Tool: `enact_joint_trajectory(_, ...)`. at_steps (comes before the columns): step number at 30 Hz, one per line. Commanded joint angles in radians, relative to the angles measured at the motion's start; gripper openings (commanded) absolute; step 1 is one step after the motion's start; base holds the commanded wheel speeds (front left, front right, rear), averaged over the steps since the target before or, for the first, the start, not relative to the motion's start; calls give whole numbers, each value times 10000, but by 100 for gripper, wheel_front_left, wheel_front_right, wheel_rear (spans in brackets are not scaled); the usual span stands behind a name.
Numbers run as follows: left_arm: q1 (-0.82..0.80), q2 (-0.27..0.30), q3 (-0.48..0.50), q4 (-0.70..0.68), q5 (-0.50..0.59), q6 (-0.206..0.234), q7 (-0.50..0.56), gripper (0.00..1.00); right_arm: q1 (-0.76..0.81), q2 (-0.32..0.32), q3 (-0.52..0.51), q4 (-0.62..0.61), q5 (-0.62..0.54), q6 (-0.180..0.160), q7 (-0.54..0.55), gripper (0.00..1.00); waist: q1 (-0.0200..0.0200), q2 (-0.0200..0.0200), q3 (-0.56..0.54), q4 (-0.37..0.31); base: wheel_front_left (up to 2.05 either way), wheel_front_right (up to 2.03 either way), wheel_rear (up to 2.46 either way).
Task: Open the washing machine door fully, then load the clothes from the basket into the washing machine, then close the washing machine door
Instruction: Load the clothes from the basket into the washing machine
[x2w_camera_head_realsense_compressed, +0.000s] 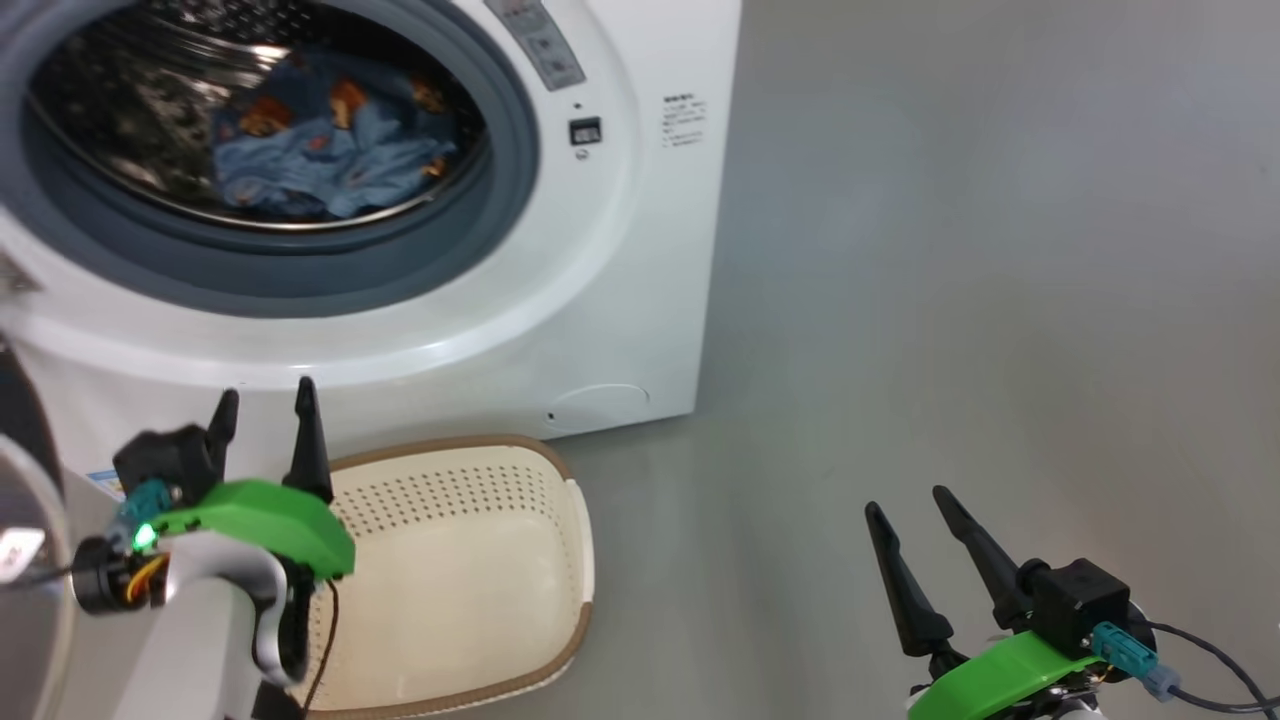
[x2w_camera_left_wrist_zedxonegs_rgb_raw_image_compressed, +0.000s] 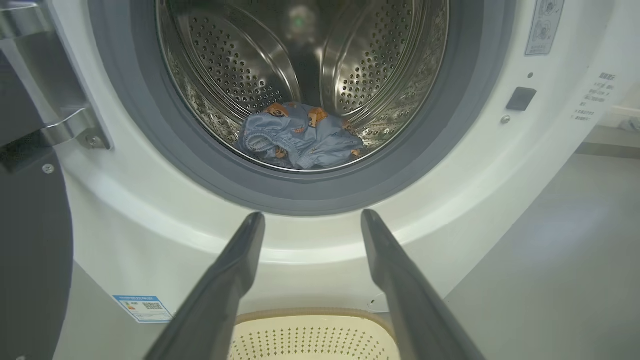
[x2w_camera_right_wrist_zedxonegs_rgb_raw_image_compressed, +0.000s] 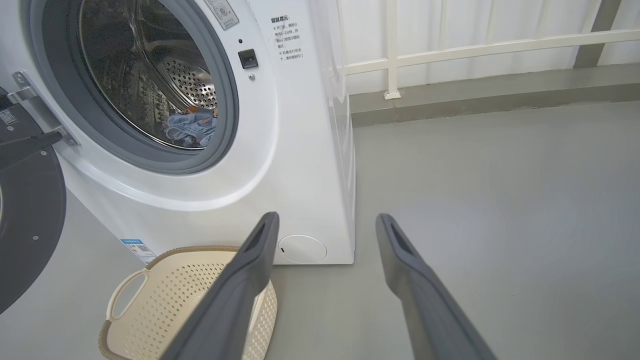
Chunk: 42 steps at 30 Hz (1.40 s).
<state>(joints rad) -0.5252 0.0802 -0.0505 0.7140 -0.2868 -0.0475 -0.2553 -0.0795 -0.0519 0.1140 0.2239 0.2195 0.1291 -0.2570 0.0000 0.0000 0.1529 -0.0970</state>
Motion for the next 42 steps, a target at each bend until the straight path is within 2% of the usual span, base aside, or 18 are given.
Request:
enact_joint_trajectory(1, 140, 310, 281, -383, -2, -32, -64, 100, 10, -77, 171, -209, -126, 16, -48, 100, 0, 0, -365, 363, 0, 0, 0)
enact_joint_trajectory(7, 1484, 212, 456, -1436, -19, -189, -64, 100, 189, -234, 128, -219, -132, 16, -48, 100, 0, 0, -819, 674, 0, 0, 0)
enact_joint_trajectory(14, 2928, 139, 892, -2580, 80, 69, -64, 100, 330, -396, 119, -253, -18, 16, -48, 100, 0, 0, -1090, 715, 0, 0, 0)
enact_joint_trajectory(24, 4558, 47, 1400, -3821, 148, 120, -64, 100, 378, -647, 74, -329, -94, 16, -48, 100, 0, 0, -1350, 521, 0, 0, 0)
enact_joint_trajectory(42, 5217, -55, 1281, -4248, 410, 119, -64, 100, -34, -816, -1, -152, -159, 16, -48, 100, 0, 0, -1723, 599, 0, 0, 0)
